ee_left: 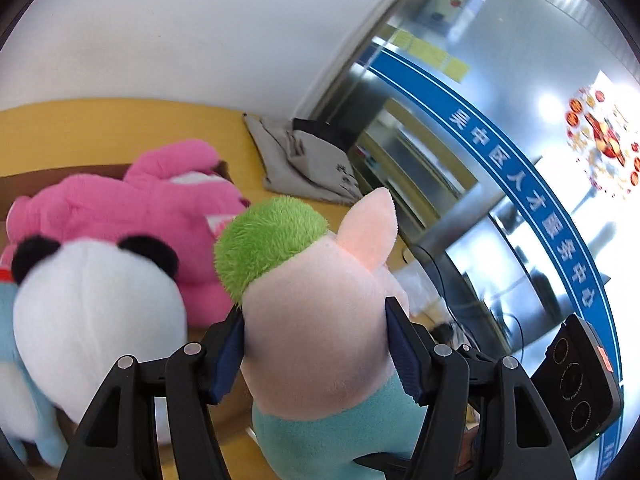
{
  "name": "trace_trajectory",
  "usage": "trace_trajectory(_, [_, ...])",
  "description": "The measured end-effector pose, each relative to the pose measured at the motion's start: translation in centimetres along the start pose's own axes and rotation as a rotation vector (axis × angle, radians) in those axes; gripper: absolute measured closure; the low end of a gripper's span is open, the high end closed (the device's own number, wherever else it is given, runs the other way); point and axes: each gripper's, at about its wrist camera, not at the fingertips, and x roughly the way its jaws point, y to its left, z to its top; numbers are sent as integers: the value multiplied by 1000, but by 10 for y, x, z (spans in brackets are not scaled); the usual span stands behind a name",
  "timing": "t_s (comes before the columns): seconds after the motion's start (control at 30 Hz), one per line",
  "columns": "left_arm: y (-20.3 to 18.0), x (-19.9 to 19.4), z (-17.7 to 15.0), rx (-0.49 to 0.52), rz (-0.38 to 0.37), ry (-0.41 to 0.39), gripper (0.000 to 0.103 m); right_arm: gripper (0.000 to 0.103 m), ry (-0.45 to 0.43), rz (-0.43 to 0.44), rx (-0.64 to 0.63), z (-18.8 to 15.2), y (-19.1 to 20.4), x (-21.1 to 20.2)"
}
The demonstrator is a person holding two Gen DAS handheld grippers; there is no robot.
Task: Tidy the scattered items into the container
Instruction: 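Carry the pink pig into the box beside the panda with both tools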
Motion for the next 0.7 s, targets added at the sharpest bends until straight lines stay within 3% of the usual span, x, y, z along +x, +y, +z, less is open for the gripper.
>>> trace_trajectory(0.1, [27, 25, 15, -26, 45, 20, 34, 36, 21, 9, -13, 15, -10, 35])
trace_trajectory(0.23, [57, 66, 12, -50, 104, 93, 34, 36, 91, 14, 5, 6, -26, 74])
trace_trajectory(0.37, [39, 94, -1, 76, 179, 140, 34, 36, 147, 4, 42, -10, -38, 89])
trace_trajectory(0.5, [36, 116, -4, 95, 207, 165, 31, 35, 204, -6, 78, -26, -50, 104])
trace_trajectory(0.53, [37, 119, -3, 90, 222, 169, 31, 36, 218, -8, 87, -30, -53, 108])
trace_trajectory(0.6, [36, 124, -3, 102, 237, 174, 29, 48, 219, -7, 86, -30, -53, 110])
trace_trajectory(0.7, [36, 126, -2, 101, 247, 183, 27, 53, 210, -3, 78, -27, -51, 111])
